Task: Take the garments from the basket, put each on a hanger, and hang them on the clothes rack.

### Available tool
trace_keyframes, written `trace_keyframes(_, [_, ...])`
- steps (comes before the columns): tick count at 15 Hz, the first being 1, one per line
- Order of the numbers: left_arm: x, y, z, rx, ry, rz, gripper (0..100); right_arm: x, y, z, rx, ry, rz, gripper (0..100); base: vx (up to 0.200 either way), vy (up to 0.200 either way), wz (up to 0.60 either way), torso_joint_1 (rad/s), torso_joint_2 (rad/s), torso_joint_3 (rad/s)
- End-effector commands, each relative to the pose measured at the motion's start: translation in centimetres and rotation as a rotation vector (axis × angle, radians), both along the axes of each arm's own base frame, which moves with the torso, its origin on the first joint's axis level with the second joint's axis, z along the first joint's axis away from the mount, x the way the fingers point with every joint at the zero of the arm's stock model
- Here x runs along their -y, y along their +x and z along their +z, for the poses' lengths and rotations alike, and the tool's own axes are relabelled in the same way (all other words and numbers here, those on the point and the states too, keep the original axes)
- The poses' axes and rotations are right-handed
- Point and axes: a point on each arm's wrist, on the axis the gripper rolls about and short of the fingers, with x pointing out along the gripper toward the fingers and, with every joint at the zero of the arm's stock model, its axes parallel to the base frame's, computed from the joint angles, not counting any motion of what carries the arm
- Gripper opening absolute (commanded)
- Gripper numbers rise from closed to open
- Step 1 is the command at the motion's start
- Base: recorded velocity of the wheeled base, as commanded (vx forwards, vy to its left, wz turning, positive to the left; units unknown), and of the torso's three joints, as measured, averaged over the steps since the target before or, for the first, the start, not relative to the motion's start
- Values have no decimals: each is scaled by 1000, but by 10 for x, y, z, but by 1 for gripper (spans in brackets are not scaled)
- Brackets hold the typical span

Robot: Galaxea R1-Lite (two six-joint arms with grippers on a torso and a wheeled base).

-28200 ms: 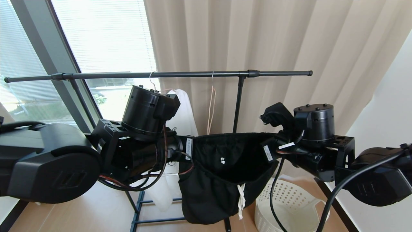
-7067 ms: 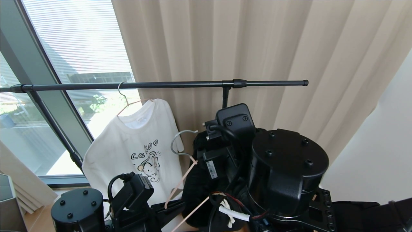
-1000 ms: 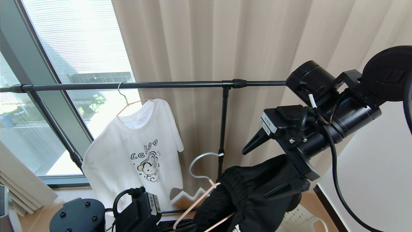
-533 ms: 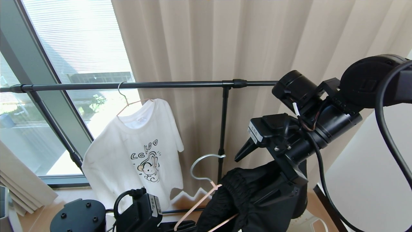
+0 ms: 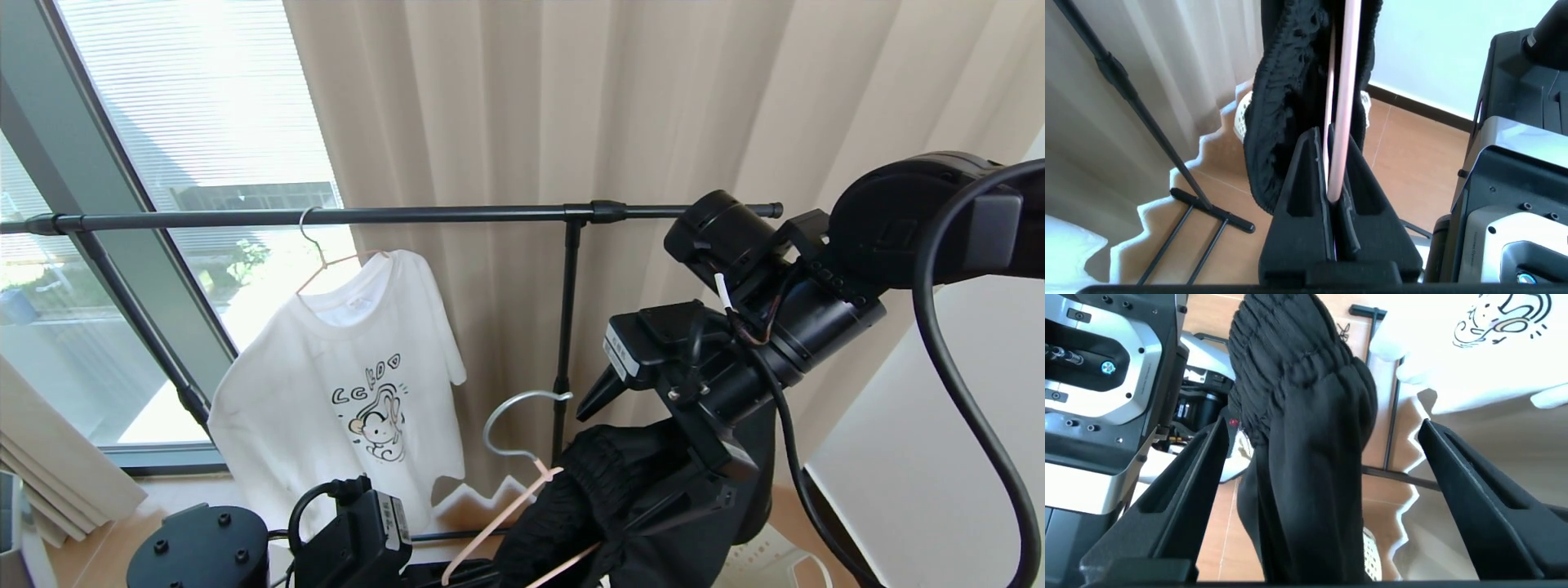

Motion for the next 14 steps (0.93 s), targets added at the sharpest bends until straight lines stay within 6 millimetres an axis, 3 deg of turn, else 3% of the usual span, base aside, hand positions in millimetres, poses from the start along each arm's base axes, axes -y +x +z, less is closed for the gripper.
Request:
trace_keyframes(1, [0,0,0,0,0,0,0,-1,0,-1,-1,-1,3,100,0,0,0,0,0,0])
trace_keyframes(7, [0,0,1,3,-3,0,0,-11,-4,-3,-5,-6,26,100,0,0,0,0,0,0])
trace_keyframes(8, [0,0,1,3,-3,0,0,-10,-4,-3,-9,-8,21,0,0,0,0,0,0,0])
trace_keyframes(14, [0,0,1,3,-3,2,0,-9,-4,-2,4,-21,14,0,0,0,0,0,0,0])
